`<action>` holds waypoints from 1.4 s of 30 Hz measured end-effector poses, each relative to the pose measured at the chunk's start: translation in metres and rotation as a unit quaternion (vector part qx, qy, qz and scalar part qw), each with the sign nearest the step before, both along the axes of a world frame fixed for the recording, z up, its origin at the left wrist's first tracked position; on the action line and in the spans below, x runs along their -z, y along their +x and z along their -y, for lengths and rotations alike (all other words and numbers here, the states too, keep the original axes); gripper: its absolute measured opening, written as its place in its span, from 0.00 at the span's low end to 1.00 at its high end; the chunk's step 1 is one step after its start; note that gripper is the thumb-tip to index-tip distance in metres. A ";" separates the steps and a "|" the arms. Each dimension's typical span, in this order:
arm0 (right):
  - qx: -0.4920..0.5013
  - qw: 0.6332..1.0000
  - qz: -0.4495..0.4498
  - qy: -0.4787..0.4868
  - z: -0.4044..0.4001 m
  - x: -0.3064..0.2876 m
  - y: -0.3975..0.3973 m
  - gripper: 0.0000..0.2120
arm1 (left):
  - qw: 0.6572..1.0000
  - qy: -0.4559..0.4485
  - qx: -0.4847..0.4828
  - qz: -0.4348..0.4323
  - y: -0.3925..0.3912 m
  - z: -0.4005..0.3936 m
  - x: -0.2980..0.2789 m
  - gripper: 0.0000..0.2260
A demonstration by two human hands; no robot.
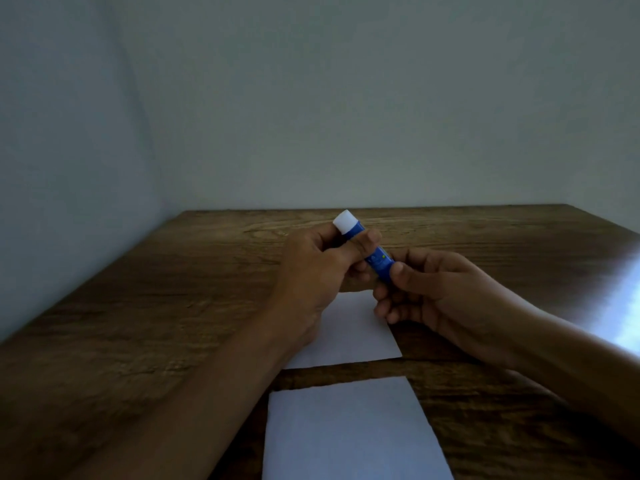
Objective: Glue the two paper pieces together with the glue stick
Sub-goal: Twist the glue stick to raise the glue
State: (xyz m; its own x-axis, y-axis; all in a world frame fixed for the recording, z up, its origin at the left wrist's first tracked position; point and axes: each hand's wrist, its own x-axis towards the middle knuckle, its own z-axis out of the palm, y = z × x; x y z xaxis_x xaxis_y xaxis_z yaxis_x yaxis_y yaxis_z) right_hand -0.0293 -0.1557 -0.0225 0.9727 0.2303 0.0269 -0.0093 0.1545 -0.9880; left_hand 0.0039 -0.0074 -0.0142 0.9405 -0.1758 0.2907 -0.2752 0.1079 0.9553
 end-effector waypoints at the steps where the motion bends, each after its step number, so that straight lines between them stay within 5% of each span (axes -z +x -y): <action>1: 0.003 1.000 0.005 -0.001 -0.001 0.000 0.000 0.10 | 1.000 -0.002 -0.001 -0.002 0.000 0.000 0.000 0.04; 4: 0.021 0.999 0.026 -0.008 -0.002 0.001 0.001 0.17 | 1.000 -0.010 0.002 -0.007 -0.001 0.001 -0.001 0.04; 8: 0.009 1.000 0.027 -0.013 0.000 0.001 0.001 0.07 | 1.000 -0.010 0.002 -0.006 -0.001 0.001 -0.002 0.06; 15: 0.023 0.998 0.047 -0.015 -0.003 0.003 0.002 0.15 | 1.000 -0.009 -0.003 -0.005 0.000 0.001 -0.002 0.07; 18: 0.022 0.998 0.051 -0.020 -0.001 0.002 0.002 0.06 | 1.000 -0.008 0.003 -0.005 -0.001 0.002 -0.002 0.07; 26: 0.022 0.997 0.063 -0.038 -0.004 0.002 0.002 0.14 | 1.000 -0.018 0.001 -0.017 0.000 0.001 -0.004 0.10; 29: 0.022 0.997 0.064 -0.042 -0.003 0.002 0.001 0.06 | 1.000 -0.016 0.007 -0.015 -0.001 0.001 -0.004 0.10; 37: 0.015 0.996 0.067 -0.048 -0.004 0.001 0.001 0.12 | 0.999 -0.034 0.002 -0.010 -0.001 0.000 -0.005 0.11; 42: 0.017 0.996 0.075 -0.051 -0.003 0.002 0.000 0.05 | 0.999 -0.031 0.012 -0.006 -0.002 0.000 -0.005 0.11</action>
